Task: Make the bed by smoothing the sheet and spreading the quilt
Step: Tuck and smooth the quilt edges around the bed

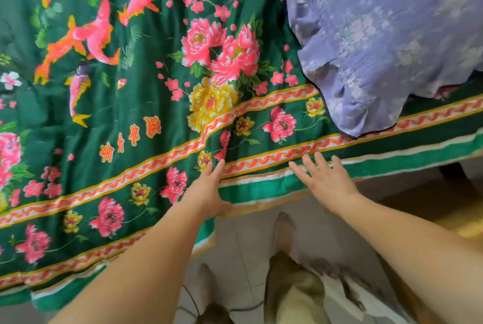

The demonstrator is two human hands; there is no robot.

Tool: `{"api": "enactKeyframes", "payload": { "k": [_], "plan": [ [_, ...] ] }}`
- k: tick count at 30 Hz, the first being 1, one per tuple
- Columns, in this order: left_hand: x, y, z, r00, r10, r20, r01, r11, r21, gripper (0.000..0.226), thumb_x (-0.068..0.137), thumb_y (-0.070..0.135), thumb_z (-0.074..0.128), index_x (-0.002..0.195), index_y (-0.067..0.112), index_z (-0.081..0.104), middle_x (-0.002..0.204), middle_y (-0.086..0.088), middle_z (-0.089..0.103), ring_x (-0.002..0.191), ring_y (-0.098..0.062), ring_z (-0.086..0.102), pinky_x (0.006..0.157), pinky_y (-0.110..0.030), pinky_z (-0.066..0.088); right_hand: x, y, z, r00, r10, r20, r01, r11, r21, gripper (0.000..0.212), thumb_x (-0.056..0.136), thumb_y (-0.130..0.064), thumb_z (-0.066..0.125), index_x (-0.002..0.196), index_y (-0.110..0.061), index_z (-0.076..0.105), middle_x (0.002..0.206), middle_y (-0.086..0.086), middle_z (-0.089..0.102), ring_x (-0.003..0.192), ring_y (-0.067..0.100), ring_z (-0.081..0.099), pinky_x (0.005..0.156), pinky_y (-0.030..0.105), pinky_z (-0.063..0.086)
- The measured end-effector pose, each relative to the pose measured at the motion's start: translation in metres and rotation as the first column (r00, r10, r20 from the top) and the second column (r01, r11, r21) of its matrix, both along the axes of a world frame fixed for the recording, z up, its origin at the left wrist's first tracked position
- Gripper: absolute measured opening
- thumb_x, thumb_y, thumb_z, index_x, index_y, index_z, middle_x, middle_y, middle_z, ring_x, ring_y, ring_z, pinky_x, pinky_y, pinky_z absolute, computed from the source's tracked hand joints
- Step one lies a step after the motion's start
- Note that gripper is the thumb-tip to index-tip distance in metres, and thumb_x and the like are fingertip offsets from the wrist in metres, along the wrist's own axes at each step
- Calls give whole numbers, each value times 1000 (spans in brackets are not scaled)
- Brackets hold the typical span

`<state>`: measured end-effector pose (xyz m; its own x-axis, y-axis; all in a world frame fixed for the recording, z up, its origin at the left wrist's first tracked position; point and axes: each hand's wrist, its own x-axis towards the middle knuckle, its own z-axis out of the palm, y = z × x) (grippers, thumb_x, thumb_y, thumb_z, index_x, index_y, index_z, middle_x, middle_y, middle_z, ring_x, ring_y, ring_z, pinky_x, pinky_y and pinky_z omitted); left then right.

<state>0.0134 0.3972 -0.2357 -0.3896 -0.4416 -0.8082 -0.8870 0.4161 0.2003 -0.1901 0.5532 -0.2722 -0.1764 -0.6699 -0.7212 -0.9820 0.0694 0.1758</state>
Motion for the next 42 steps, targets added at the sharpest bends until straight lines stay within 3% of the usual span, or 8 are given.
{"api": "enactKeyframes", "payload": {
  "k": [8, 16, 20, 22, 27, 34, 40, 42],
  "plan": [
    [-9, -1, -4, 997, -41, 64, 47, 995, -90, 105, 80, 7, 65, 150, 36, -7, 160, 2, 2, 133, -26, 41, 97, -30, 47, -31, -22, -10, 995, 57, 81, -35, 967, -252, 44, 89, -7, 37, 129, -18, 51, 114, 9, 60, 104, 33, 56, 77, 37, 50],
    [-22, -1, 7, 996, -23, 89, 34, 993, -115, 99, 83, 32, 66, 149, 39, -7, 159, -10, -5, 145, -34, 7, 115, -42, 24, -72, -55, 66, 973, 168, 158, -212, 918, 334, 32, 84, -8, 64, 116, -9, 65, 106, 11, 66, 110, 30, 61, 78, 31, 45],
    [-35, 2, 4, 986, -90, 141, 97, 994, -47, 97, 84, 41, 65, 149, 39, -8, 159, -5, -14, 147, -31, -9, 117, -50, 20, -101, -42, 93, 962, 258, 88, -264, 798, 541, 27, 87, -12, 60, 113, -6, 66, 83, 6, 60, 76, 28, 51, 78, 35, 45],
    [-44, 6, -1, 980, -125, 157, 124, 992, 13, 94, 85, 42, 62, 149, 40, -6, 159, -3, -11, 147, -31, -9, 116, -53, 19, -104, -38, 85, 970, 223, 94, -240, 843, 482, 19, 87, -6, 57, 104, -8, 64, 78, 7, 54, 80, 28, 50, 80, 36, 47],
    [-59, 20, -10, 954, -185, 235, 141, 972, 189, 81, 88, 43, 59, 151, 34, 9, 160, -7, 1, 146, -34, 7, 117, -48, 20, -79, -22, 36, 983, -182, 37, 162, 937, 311, 38, 94, 1, 41, 127, -5, 57, 134, 11, 56, 124, 29, 53, 97, 39, 46],
    [-109, 15, 4, 960, -231, 156, 211, 968, 137, 61, 93, 36, 53, 146, 18, 31, 146, -10, 38, 127, -28, 46, 104, -35, 40, -93, 2, 36, 834, -432, 343, 451, 892, 26, 23, 90, -27, 55, 111, -18, 61, 115, 4, 56, 109, 27, 56, 77, 32, 43],
    [-189, 17, 36, 990, -88, -113, 96, 993, 72, 65, 93, 35, 54, 149, 21, 24, 150, -9, 34, 129, -27, 45, 99, -32, 40, -140, 33, 57, 328, -794, 512, 944, 294, -149, 19, 88, -33, 62, 80, -16, 64, 85, 6, 66, 90, 29, 61, 74, 34, 45],
    [-219, 22, 47, 977, -5, -214, 23, 996, 82, 64, 94, 37, 54, 148, 18, 25, 146, -9, 42, 126, -26, 48, 97, -32, 41, -156, 34, 65, -45, -762, 646, 993, -106, -56, 18, 89, -34, 61, 88, -16, 63, 97, 16, 69, 91, 30, 63, 81, 39, 49]
  ]
}}
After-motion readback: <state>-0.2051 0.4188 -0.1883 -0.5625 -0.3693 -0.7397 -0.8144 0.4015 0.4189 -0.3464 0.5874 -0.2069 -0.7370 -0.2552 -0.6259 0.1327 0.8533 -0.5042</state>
